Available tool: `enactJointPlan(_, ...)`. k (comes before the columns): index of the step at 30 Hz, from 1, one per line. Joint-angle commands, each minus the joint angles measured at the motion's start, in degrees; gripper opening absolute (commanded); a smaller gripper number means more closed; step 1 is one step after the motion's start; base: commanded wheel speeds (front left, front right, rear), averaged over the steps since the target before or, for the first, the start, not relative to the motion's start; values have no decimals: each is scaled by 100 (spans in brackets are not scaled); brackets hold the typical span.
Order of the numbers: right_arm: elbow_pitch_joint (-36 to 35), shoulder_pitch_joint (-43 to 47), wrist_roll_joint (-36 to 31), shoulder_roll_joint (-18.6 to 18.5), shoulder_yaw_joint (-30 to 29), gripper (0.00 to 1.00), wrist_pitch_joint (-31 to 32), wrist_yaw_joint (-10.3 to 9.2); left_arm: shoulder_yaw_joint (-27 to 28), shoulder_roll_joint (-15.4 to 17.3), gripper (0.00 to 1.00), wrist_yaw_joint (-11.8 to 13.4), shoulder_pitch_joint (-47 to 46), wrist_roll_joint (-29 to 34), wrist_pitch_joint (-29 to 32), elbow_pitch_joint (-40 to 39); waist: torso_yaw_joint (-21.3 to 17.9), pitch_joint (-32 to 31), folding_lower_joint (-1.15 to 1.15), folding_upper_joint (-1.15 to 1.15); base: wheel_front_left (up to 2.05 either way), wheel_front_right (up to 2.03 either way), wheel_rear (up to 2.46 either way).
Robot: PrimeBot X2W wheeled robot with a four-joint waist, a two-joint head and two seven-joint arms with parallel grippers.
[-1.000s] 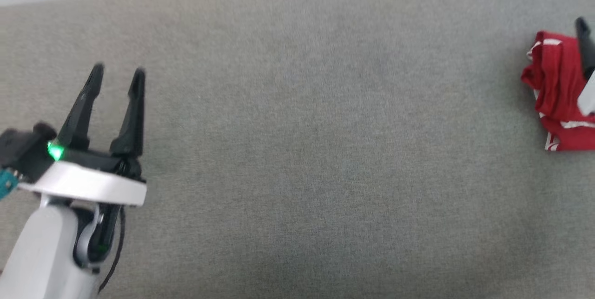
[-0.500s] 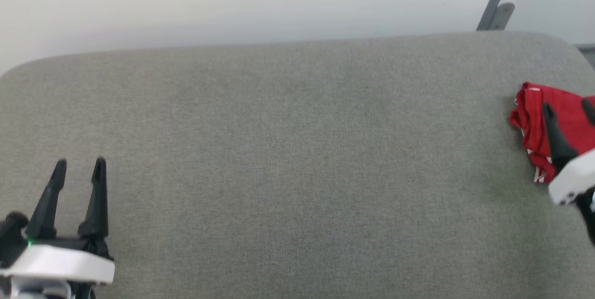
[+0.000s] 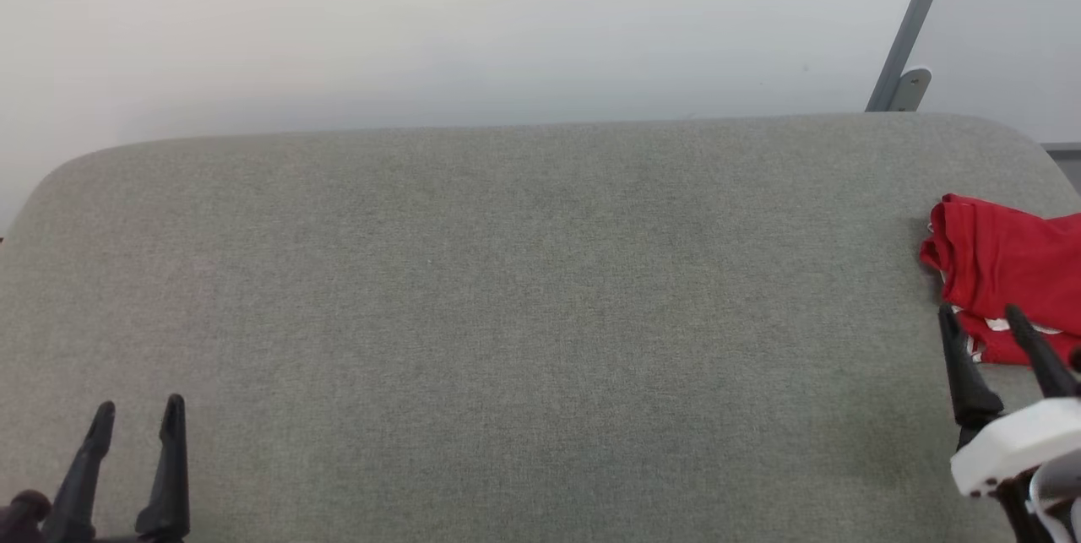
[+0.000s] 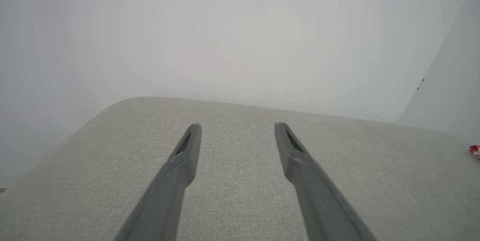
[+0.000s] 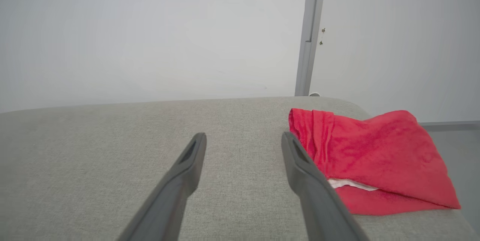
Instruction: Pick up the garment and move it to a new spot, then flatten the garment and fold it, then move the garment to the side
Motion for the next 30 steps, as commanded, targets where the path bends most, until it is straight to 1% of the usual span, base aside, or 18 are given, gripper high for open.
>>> enactJointPlan(1,-143,154,-63,76,-40,100,19,-11,-24,10,100,-7,123,65,-26,11,12,-26,0,-1,0,0,0)
enactJointPlan(4,-334,368,-111,206,-156,100,38,-10,-61,15,100,-7,191,112,-26,66,32,-58,0,-1,0,0,0)
enactJointPlan(10,-611,720,-255,403,-171,100,-99,-9,-100,39,100,-7,197,149,-26,184,60,-103,0,-1,0,0,0)
enactJointPlan(19,-762,1040,-329,610,-191,100,-258,-9,-121,2,100,-7,132,148,-27,271,51,-120,0,-1,0,0,0)
enactJointPlan(30,-899,1227,-377,815,-191,100,-186,-9,-119,-62,100,-7,76,143,-27,264,46,-116,0,-1,0,0,0)
